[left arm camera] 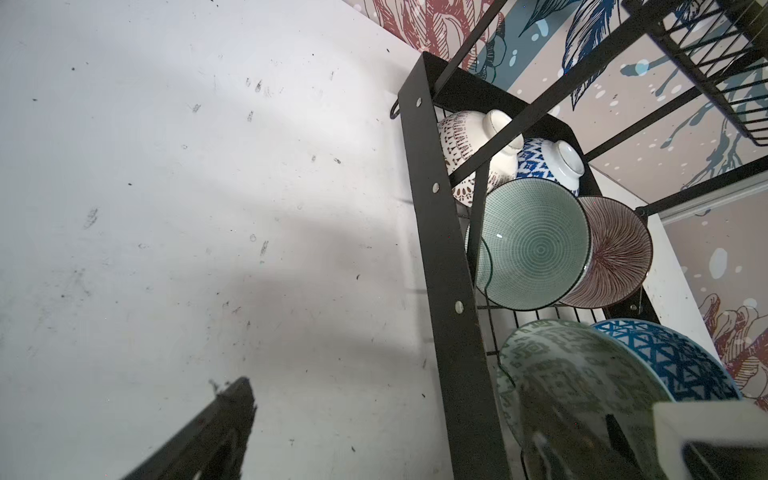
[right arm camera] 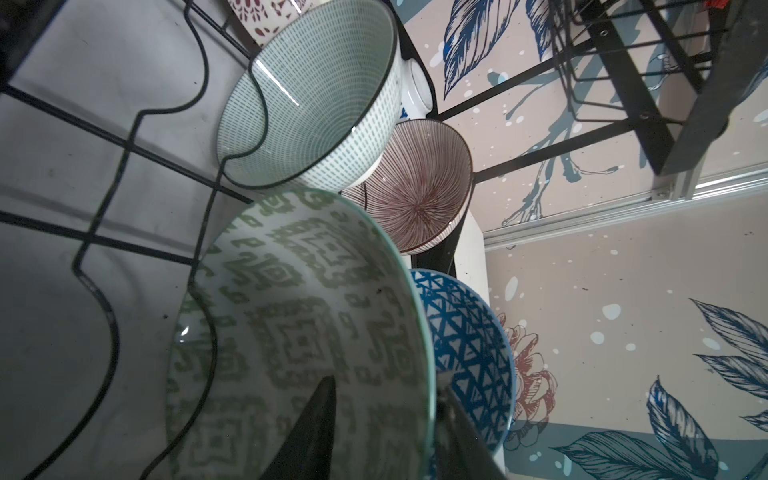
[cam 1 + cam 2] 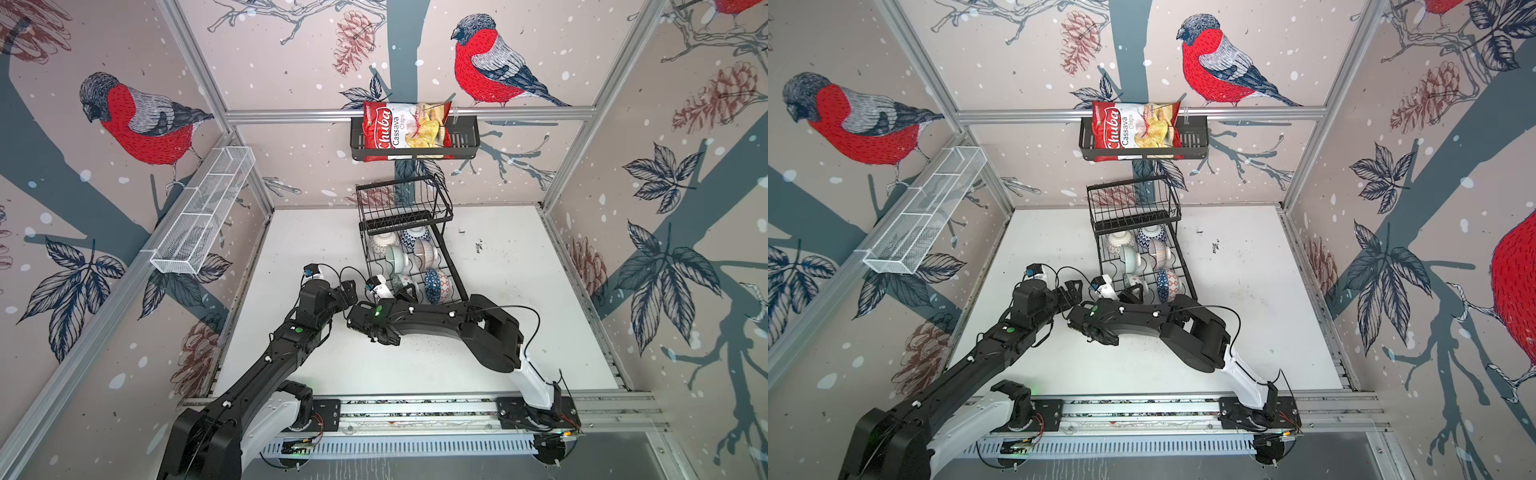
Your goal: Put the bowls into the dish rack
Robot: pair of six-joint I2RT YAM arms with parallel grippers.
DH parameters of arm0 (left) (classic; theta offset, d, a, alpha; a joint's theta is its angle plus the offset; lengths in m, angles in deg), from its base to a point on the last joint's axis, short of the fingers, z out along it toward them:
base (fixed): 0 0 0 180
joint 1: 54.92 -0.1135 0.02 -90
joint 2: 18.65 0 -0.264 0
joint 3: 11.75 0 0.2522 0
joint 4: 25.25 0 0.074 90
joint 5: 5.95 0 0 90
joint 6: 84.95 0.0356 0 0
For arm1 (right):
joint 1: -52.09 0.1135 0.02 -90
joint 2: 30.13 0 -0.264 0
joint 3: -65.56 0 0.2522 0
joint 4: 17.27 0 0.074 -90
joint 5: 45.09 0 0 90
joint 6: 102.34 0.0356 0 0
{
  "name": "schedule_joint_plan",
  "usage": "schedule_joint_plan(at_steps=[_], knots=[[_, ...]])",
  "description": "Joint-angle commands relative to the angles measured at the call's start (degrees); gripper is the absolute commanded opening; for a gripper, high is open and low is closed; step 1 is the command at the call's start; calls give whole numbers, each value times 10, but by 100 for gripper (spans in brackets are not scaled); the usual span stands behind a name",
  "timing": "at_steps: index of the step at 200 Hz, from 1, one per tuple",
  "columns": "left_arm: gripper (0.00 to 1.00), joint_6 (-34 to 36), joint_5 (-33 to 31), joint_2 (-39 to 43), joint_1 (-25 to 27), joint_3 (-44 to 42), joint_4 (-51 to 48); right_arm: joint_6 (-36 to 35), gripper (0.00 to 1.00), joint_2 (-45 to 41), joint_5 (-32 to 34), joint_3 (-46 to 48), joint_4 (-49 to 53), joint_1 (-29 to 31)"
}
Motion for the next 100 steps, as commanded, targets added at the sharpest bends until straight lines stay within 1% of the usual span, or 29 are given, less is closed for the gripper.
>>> schedule_joint_plan(at_steps=[1, 55, 100], knots=[[96, 6, -3, 1, -1, -1, 11, -12, 39, -1, -107, -3, -46, -2], [96, 7, -4, 1, -2, -4, 10, -27, 40, -5, -121, -13, -61, -6], [96, 8, -7, -1, -2, -5, 11, -33, 50, -6, -129, -17, -67, -6]])
